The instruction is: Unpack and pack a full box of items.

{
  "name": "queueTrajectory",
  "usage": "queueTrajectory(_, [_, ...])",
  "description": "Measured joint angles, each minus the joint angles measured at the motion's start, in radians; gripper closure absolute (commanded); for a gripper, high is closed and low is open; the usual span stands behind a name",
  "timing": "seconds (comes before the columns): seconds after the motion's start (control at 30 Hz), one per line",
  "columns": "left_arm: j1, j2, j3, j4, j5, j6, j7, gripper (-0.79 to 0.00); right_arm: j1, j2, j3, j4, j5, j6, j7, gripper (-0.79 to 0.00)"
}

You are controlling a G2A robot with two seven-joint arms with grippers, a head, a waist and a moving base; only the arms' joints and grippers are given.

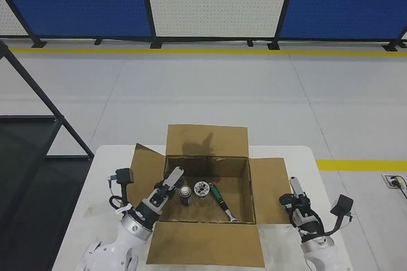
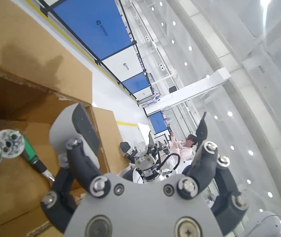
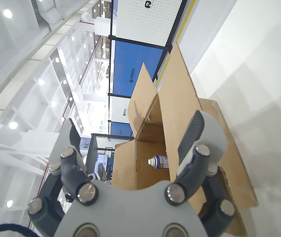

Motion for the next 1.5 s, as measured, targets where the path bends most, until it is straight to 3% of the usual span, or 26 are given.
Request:
queueTrajectory(0.3, [-0.002, 0.0, 0.0, 0.002, 0.001, 0.002, 0.001, -0.785, -0.001, 0.0, -0.001, -0.001, 0.0, -0.001, 0.002, -0.785])
queueTrajectory(0.43, [0.022, -0.002, -0.019, -0.01, 0.008, 0.04, 0.061, -0.785, -0.001, 0.002, -0.009, 0.001, -0.008, -0.003, 0.014, -0.785])
queueTrajectory(0.7, [0.161, 0.005, -0.125, -0.133, 0.071, 0.123, 0.141, -0.785, 0.025, 0.003, -0.012, 0.026, 0.022, 0.006, 0.016, -0.785])
queueTrajectory(0.83, [0.218, 0.006, -0.162, -0.15, 0.058, 0.148, 0.164, -0.785, 0.037, 0.004, -0.02, 0.036, 0.023, 0.008, 0.019, -0.785])
queueTrajectory(1.0, [0.235, 0.002, -0.178, -0.106, 0.023, 0.147, 0.185, -0.785, 0.052, 0.005, -0.024, 0.048, 0.027, 0.008, 0.016, -0.785])
queueTrajectory(1.5, [0.18, -0.01, -0.17, 0.058, -0.073, 0.155, 0.159, -0.785, 0.068, 0.011, -0.019, 0.077, 0.023, 0.072, 0.022, -0.785])
